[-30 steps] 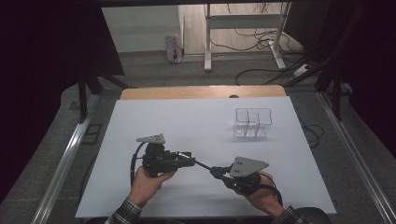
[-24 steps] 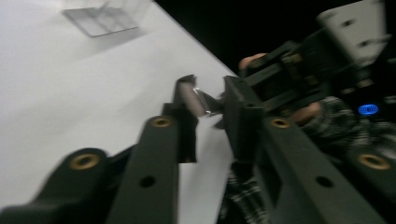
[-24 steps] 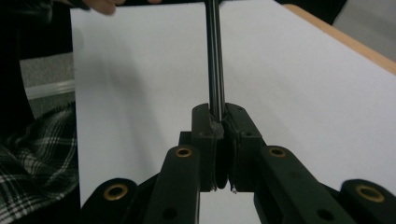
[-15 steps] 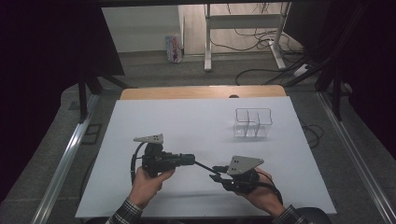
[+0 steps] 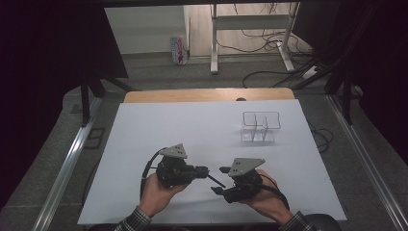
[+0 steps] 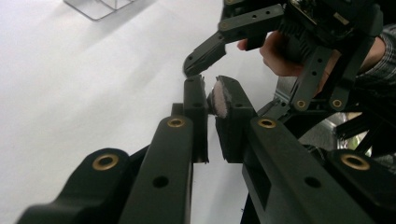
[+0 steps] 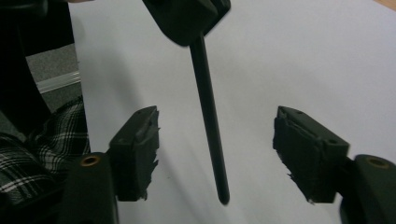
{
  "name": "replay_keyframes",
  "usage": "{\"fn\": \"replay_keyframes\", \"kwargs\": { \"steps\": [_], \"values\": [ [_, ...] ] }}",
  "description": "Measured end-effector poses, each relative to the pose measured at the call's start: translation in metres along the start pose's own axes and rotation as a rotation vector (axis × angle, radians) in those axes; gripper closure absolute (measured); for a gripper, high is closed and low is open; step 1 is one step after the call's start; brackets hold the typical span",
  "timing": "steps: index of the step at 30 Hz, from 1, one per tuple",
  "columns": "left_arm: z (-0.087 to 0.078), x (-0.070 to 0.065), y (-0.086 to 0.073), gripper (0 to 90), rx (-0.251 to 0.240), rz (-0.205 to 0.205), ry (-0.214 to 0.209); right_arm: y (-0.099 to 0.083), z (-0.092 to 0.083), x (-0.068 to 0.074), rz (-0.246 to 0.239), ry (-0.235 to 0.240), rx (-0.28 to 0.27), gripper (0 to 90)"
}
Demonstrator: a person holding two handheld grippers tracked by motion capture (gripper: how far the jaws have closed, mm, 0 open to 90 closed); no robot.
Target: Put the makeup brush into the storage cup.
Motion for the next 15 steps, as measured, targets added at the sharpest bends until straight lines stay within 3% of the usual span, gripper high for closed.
{"fn": "replay_keyframes", "kwargs": {
  "steps": [7,10,11,12,15],
  "values": [
    [0.0060,-0.0082,0.0016,83.8,0.018,0.024,-0.007,0.0017,0.0015,0.0039,-0.008,0.011,0.010,51.6],
    [0.0095,-0.0104,0.0013,83.7,0.022,0.025,-0.019,0.0030,-0.0001,0.0046,-0.021,0.014,0.003,70.1],
    [0.0095,-0.0104,0.0013,83.6,0.022,0.025,-0.019,0.0030,-0.0001,0.0046,-0.021,0.014,0.003,70.1],
    [0.0104,-0.0102,0.0016,83.3,0.014,0.022,-0.023,0.0038,-0.0013,0.0062,-0.032,0.032,-0.002,80.8],
    [0.0106,-0.0083,0.0015,78.9,-0.003,0.025,-0.026,0.0046,-0.0018,0.0097,-0.053,0.034,0.017,83.3]
  ]
}}
Point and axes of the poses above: each handheld gripper's, and its own axes: z roughly forward along the jaws, y roughly out of its top, x roughly to its left, the point moved 8 cm from there along z, roughly forward along the jaws
